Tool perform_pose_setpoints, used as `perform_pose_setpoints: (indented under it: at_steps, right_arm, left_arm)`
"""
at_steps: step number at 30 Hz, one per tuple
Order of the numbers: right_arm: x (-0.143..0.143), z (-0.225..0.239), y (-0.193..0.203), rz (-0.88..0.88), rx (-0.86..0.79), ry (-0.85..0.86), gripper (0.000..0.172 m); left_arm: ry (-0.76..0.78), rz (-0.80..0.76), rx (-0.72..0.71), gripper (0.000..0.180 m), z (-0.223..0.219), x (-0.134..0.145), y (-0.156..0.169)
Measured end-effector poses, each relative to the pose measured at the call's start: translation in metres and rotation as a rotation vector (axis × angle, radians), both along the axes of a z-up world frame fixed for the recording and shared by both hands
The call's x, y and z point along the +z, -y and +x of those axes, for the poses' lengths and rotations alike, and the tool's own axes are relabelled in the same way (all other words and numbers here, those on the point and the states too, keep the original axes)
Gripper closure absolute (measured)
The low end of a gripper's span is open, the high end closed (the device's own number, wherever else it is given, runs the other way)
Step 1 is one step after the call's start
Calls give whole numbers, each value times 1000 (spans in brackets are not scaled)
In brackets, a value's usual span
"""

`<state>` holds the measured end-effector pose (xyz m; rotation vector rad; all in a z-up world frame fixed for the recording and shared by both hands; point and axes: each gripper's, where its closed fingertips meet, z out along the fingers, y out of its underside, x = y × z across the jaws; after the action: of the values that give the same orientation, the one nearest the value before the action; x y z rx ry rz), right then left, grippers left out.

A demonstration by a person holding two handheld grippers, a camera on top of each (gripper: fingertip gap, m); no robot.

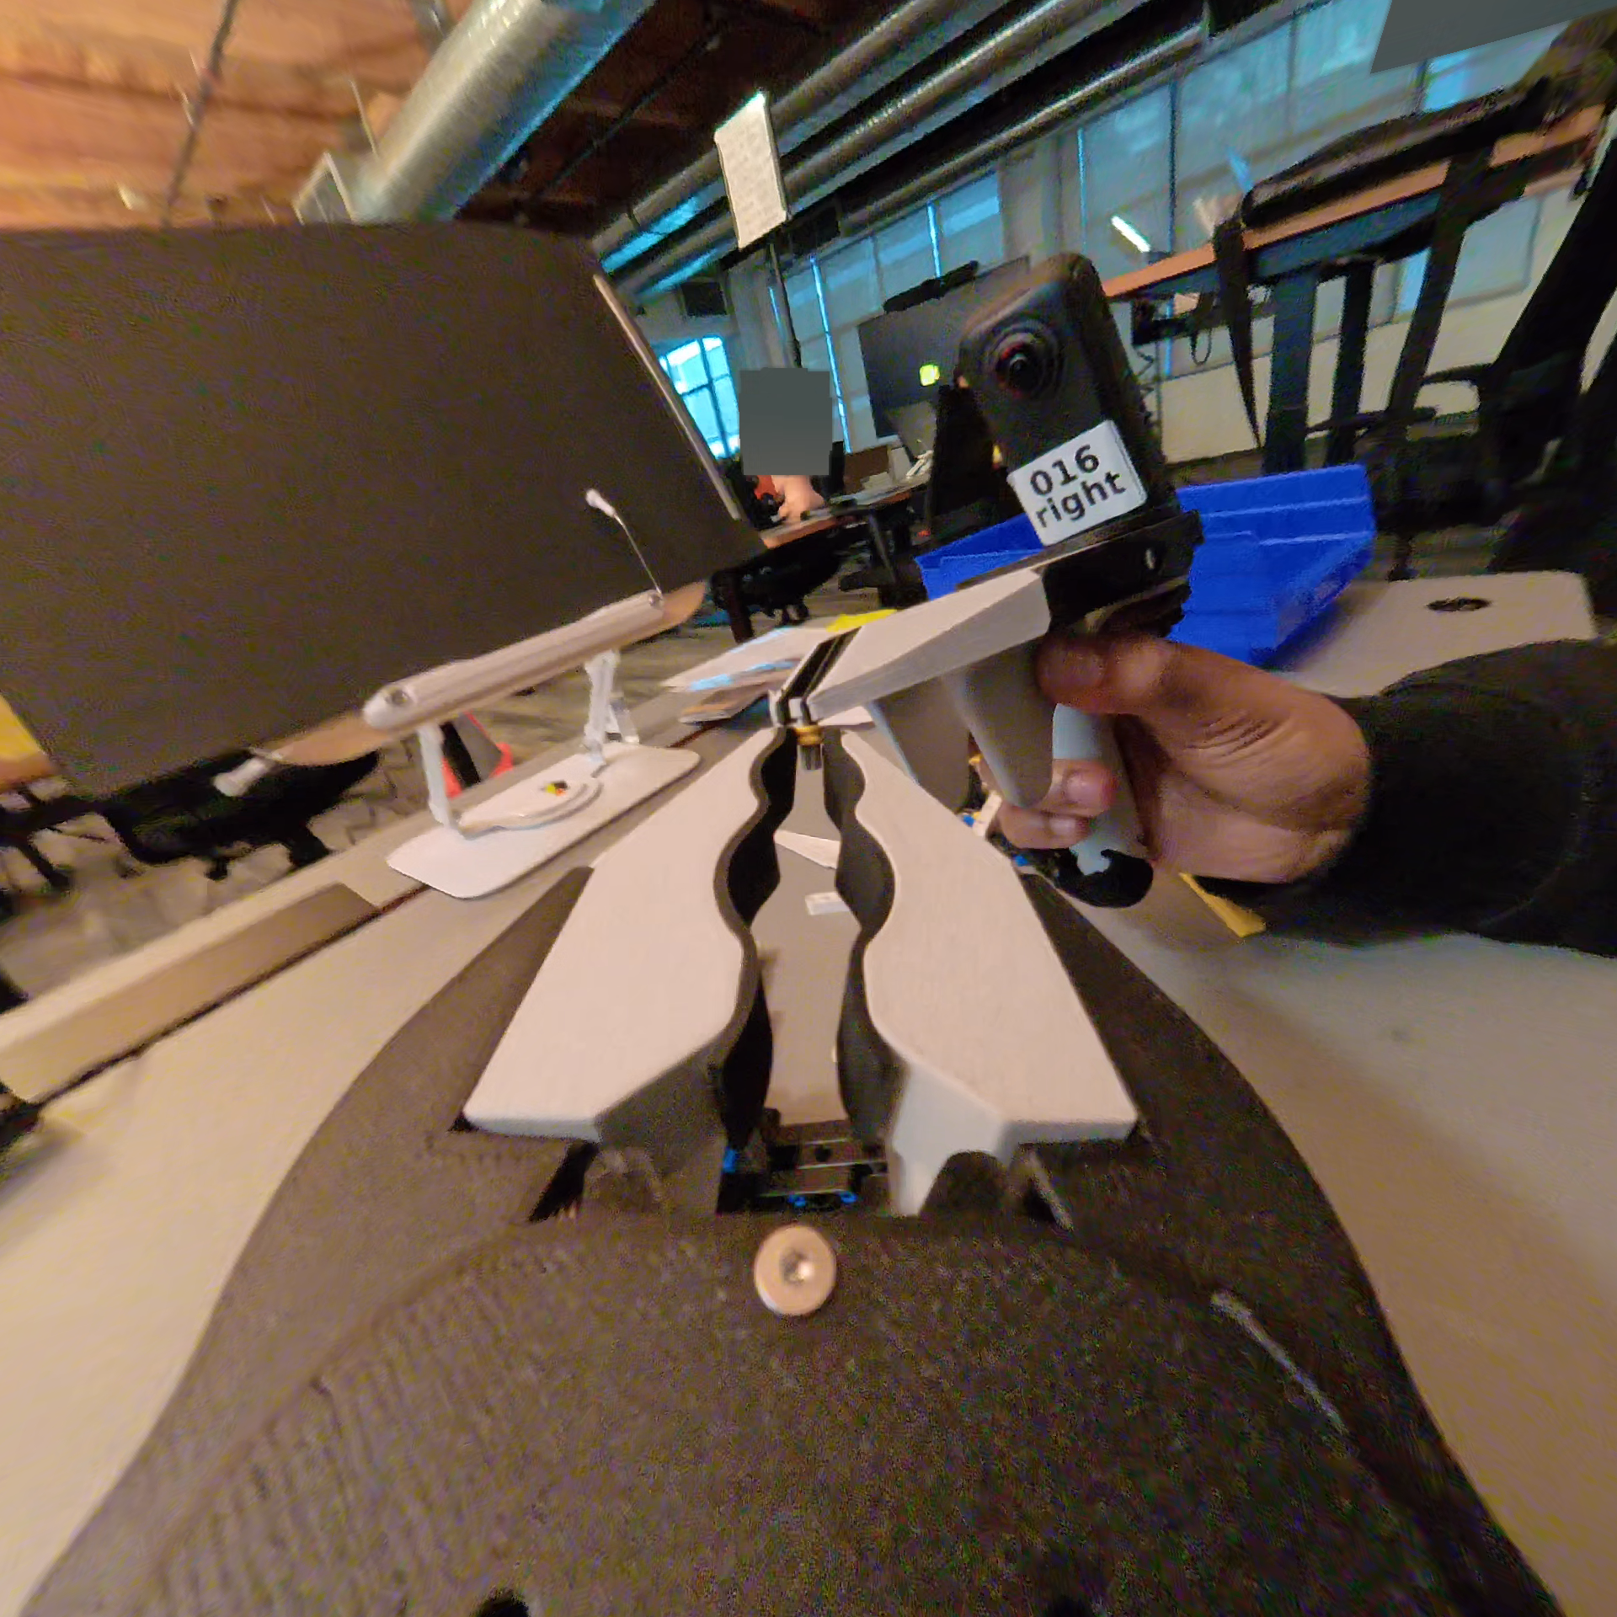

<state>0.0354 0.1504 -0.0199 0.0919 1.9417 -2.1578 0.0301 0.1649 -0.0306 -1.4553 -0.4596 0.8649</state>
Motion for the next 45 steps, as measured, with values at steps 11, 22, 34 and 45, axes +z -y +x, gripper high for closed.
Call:
perform_pose_setpoints:
  at_steps: [11, 22, 34, 45]
  right_arm:
    - [21, -30, -32, -159, -83, 122, 167]
    - [6, -5, -8, -169, 165, 240, 167]
    - [1, -4, -3, -201, 214, 299, 166]
    - [10, -17, -17, -200, 180, 294, 170]
  left_arm:
    - [104, 118, -125, 180, 1, -8, -7]
    - [466, 630, -553, 170, 11, 9, -3]
    - [457, 639, -543, 180, 7, 9, 8]
    - [418, 562, -446, 180, -1, 3, 18]
